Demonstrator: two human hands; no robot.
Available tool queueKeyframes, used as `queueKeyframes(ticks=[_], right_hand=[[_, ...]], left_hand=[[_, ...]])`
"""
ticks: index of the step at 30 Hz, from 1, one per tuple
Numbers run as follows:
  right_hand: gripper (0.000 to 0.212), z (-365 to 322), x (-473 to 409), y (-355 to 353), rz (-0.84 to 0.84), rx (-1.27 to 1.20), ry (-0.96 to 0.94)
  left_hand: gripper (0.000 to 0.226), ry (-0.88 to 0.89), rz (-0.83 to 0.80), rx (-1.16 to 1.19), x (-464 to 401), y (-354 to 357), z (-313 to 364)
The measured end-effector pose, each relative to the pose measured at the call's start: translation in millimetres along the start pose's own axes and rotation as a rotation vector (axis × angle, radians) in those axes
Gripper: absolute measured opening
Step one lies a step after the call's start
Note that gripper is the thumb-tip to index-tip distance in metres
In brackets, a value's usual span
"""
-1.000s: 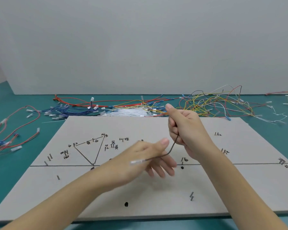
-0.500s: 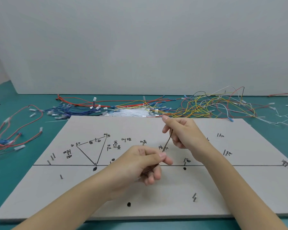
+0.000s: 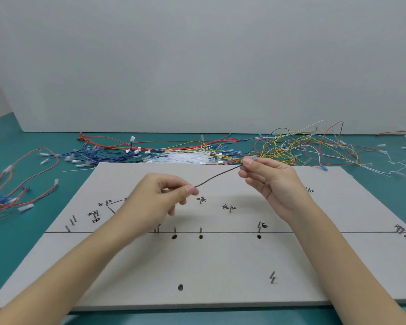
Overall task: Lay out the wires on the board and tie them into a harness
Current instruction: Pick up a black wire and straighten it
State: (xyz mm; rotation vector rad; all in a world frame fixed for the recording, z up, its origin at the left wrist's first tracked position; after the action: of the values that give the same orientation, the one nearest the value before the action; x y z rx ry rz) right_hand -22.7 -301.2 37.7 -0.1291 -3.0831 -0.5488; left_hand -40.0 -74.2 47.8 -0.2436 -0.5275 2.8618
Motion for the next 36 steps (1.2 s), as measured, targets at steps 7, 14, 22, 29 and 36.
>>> queueKeyframes(ticks=[7,14,22,29,36], right_hand=[[0.009,4.7,-2.0,1.1,0.013,0.012,0.018],[0.005,2.6,-1.6,8.3,0.075,0.265,-0.051],[0.006,17.9,-12.6,58.3,-0.089,0.589,-0.042],[0.008,58.2,-22.4,132.0,-0.297,0.969,-0.129],[0.010,86.4,-29.4,139.0,-0.313,1.094,-0.053]], left_hand=[[0.017,0.070,0.098,0.009,-3.1,-27.8,2.4],[0.017,0.185,0.079,-0.253,-1.1,-50.6,15.3],[0.019,0.180,-0.097,-0.580,35.0,-47.0,-1.9],[0.015,0.229,-0.220,-0.879,80.5,-18.8,-15.7],[0.020,0.246,-0.185,-0.932,83.5,-20.7,-14.3]])
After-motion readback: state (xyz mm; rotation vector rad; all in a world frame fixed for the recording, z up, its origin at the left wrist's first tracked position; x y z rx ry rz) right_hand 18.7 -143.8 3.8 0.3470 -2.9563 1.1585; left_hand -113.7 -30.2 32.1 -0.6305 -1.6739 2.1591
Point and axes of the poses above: each hand's wrist, its own x-axis away from the middle knuckle, its own y-axis out of the palm, z = x × y, the point moved 9 cm from there along -x, towards the middle knuckle, and after that the axes turned 2 degrees about y, right-handed, at the moved point
